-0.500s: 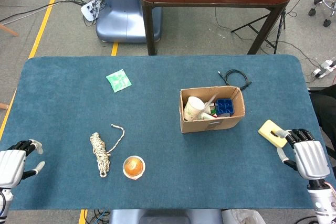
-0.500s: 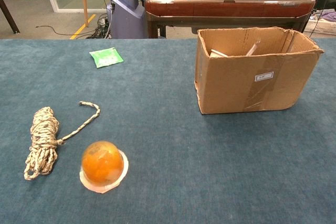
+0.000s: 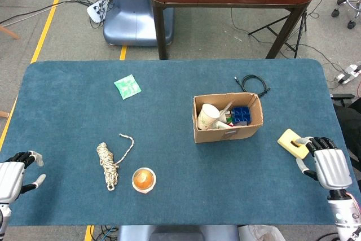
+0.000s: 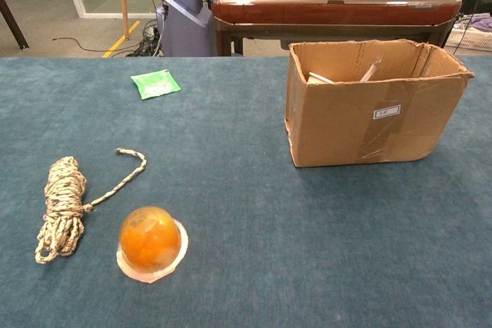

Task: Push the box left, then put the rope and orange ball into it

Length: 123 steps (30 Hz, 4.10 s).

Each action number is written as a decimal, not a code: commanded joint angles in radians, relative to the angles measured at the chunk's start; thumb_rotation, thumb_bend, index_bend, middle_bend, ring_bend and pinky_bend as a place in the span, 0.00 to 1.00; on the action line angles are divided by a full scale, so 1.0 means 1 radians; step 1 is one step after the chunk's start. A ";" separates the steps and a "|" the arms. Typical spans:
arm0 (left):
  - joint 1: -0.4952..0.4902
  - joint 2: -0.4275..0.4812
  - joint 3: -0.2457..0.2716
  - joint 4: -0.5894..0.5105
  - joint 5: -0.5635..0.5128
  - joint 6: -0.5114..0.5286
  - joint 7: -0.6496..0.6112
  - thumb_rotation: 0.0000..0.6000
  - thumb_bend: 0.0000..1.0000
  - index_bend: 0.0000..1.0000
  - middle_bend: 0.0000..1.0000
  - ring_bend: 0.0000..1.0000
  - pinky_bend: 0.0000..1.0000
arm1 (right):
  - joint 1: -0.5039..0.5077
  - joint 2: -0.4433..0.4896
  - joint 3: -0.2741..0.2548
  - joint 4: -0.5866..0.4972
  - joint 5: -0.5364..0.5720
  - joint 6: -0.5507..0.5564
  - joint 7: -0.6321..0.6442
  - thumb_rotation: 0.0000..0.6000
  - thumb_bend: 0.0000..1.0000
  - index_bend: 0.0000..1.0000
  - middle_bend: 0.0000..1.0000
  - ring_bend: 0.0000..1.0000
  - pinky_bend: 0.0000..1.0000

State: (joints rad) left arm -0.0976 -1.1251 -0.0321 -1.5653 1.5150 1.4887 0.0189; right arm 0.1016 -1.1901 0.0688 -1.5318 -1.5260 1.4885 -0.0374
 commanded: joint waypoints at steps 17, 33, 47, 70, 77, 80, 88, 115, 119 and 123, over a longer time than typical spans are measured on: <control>-0.005 0.009 0.005 -0.003 0.005 -0.016 -0.031 1.00 0.18 0.52 0.41 0.35 0.52 | 0.130 -0.099 0.144 -0.026 0.268 -0.197 -0.079 1.00 0.05 0.18 0.11 0.05 0.23; -0.004 0.026 0.006 -0.011 0.006 -0.015 -0.064 1.00 0.18 0.52 0.41 0.35 0.52 | 0.248 -0.208 0.186 0.036 0.471 -0.392 -0.108 1.00 0.05 0.18 0.11 0.05 0.23; 0.003 0.037 0.007 -0.019 0.008 -0.005 -0.075 1.00 0.18 0.52 0.41 0.35 0.52 | 0.308 -0.181 0.164 -0.077 0.514 -0.584 0.004 1.00 0.05 0.18 0.13 0.05 0.27; 0.006 0.042 0.008 -0.025 0.005 -0.008 -0.073 1.00 0.18 0.51 0.41 0.35 0.52 | 0.457 -0.259 0.181 -0.038 0.584 -0.607 -0.094 1.00 0.05 0.18 0.16 0.06 0.28; 0.007 0.042 0.003 -0.023 -0.007 -0.009 -0.076 1.00 0.18 0.50 0.41 0.35 0.52 | 0.521 -0.302 0.193 0.001 0.625 -0.624 -0.141 1.00 0.06 0.18 0.17 0.07 0.28; 0.009 0.047 0.000 -0.027 -0.016 -0.009 -0.074 1.00 0.18 0.50 0.41 0.35 0.52 | 0.542 -0.314 0.198 0.003 0.627 -0.630 -0.144 1.00 0.08 0.18 0.18 0.07 0.28; 0.014 0.067 -0.008 -0.052 -0.064 -0.028 -0.051 1.00 0.19 0.50 0.41 0.35 0.52 | 0.587 -0.333 0.188 -0.005 0.646 -0.648 -0.168 1.00 0.10 0.18 0.18 0.07 0.28; 0.021 0.086 -0.021 -0.052 -0.093 -0.036 -0.071 1.00 0.18 0.52 0.42 0.35 0.52 | 0.793 -0.448 0.220 0.077 0.781 -0.714 -0.246 1.00 0.10 0.18 0.22 0.09 0.28; 0.020 0.083 -0.021 -0.044 -0.093 -0.040 -0.074 1.00 0.18 0.52 0.42 0.36 0.52 | 0.807 -0.461 0.214 0.096 0.789 -0.732 -0.233 1.00 0.10 0.18 0.22 0.09 0.28; 0.020 0.080 -0.022 -0.038 -0.094 -0.040 -0.075 1.00 0.18 0.53 0.42 0.36 0.52 | 0.779 -0.412 0.185 0.033 0.743 -0.729 -0.209 1.00 0.10 0.18 0.22 0.09 0.28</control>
State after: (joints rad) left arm -0.0768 -1.0436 -0.0539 -1.6057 1.4201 1.4482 -0.0555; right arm 0.8982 -1.6288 0.2687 -1.4649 -0.7579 0.7551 -0.2624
